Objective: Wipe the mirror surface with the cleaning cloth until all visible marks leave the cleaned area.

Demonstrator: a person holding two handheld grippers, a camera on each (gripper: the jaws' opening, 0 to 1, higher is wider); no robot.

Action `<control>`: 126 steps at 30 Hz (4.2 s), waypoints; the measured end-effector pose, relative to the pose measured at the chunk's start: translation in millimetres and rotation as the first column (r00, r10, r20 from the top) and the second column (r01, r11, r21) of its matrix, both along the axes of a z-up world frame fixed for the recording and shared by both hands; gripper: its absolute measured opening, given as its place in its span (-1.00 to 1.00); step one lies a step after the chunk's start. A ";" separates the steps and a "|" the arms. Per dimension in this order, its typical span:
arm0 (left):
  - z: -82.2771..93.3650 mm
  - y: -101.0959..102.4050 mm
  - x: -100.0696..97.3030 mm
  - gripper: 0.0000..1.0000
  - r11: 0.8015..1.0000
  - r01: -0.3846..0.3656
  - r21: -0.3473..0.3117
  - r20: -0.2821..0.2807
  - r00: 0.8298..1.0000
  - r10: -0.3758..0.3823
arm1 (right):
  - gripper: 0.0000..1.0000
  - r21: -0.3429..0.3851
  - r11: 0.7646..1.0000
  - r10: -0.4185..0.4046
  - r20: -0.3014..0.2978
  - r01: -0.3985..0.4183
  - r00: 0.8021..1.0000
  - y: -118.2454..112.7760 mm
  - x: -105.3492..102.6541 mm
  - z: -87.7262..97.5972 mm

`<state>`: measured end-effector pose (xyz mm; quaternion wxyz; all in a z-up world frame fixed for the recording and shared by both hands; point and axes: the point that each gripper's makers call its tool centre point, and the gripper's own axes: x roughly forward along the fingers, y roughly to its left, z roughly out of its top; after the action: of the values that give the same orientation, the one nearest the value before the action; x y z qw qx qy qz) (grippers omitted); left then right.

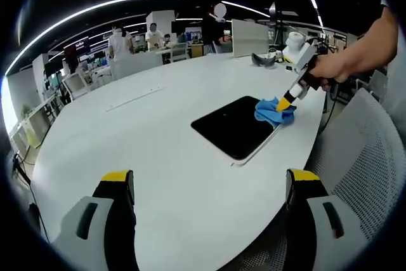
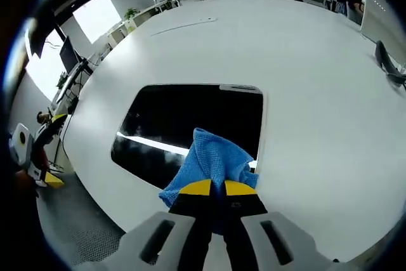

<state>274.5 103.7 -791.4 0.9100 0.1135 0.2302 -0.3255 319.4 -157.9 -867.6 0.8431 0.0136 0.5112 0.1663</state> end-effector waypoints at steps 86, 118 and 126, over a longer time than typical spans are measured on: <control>2.9 -10.5 -6.7 0.98 0.999 0.013 -0.037 -0.057 0.998 -0.015 | -1.00 0.060 0.993 0.100 -0.027 -0.099 0.995 145.6 1.5 3.8; 7.7 -9.6 -3.2 0.97 0.996 -0.002 -0.090 -0.062 0.998 -0.004 | -1.00 0.001 0.990 0.144 0.012 -0.144 0.989 151.9 24.6 3.2; 7.0 -8.6 -3.3 0.96 0.996 -0.001 -0.087 -0.064 0.998 -0.005 | -1.00 -0.025 0.985 0.173 0.030 -0.172 0.985 157.0 45.2 3.3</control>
<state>271.2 95.1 -784.4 0.9059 0.0636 0.2449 -0.3397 364.5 -0.9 -864.3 0.8336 -0.0430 0.4989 0.2329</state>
